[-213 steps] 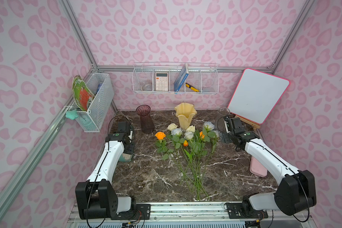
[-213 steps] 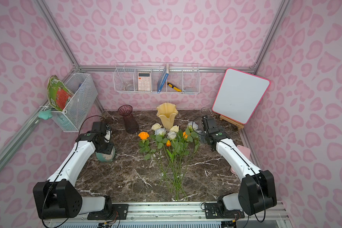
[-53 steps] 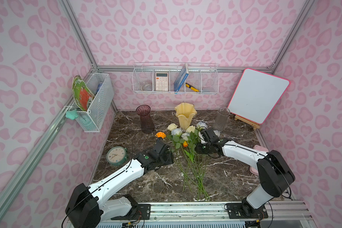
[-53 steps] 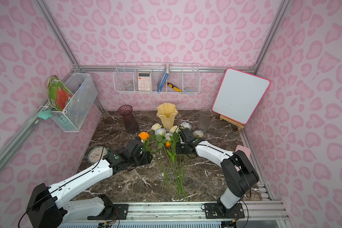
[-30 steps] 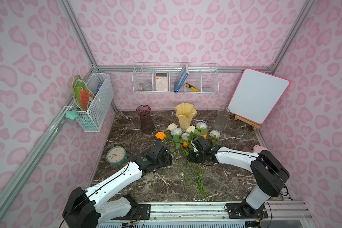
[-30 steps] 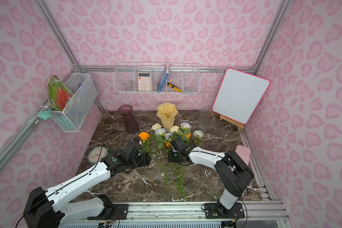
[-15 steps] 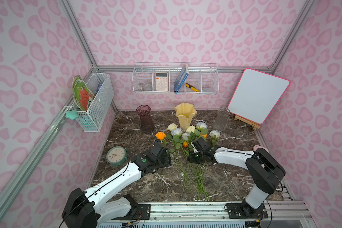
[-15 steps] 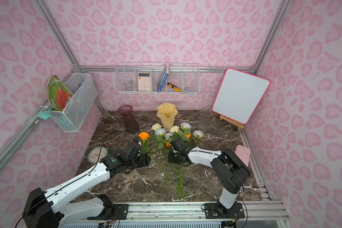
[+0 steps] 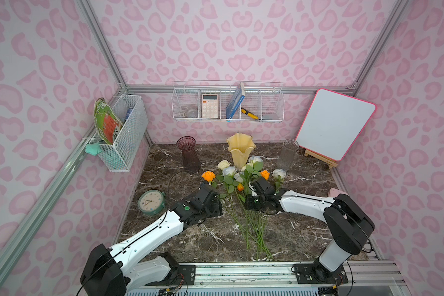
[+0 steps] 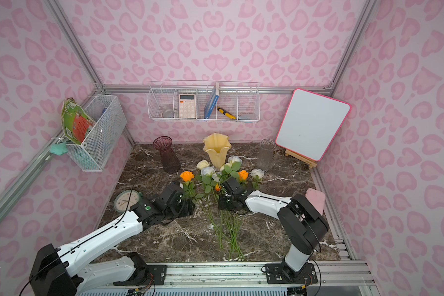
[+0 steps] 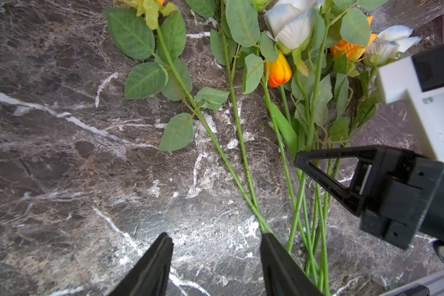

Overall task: Arrange the flowers in different vases according to their colors
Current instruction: Pick up the flower at the center of the board, then insert the flower into the vase.

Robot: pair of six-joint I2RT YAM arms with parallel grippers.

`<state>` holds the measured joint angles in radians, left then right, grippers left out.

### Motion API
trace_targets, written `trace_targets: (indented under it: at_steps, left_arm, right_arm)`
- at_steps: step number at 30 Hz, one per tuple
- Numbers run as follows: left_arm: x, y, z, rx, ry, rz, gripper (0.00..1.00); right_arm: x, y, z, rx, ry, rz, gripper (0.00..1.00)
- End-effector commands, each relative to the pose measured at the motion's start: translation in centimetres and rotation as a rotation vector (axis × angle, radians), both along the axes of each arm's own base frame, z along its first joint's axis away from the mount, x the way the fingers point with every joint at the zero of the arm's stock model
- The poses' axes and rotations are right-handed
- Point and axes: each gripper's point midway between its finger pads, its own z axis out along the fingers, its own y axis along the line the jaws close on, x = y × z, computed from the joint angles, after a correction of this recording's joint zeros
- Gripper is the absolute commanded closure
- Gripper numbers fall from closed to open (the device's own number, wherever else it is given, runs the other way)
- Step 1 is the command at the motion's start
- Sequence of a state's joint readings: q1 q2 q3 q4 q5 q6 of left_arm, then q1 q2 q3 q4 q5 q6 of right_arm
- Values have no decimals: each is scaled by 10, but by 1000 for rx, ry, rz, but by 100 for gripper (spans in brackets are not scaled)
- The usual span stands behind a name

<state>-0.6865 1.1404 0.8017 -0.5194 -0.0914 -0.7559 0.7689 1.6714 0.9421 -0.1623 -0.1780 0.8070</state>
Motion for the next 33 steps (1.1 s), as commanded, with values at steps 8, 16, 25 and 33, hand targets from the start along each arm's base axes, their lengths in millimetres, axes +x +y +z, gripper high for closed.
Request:
trace_targets:
  at_steps: [8,16,25,33]
  left_arm:
    - [3,0,0,10,-10,2,40]
    - [3,-15,6,-61,-24,-50,40]
    - [-9,-27,9,-151,6,-65,39]
    - [-15,-25,-2,-171,15,-43,40]
  right_arm:
    - [-2,-9,53,16,-101,1,100]
    - [26,-29,159,59,-352,-41,100]
    - [95,-82,277,9,-727,-160,100]
    - [153,-147,348,-267,-1068,-388,100]
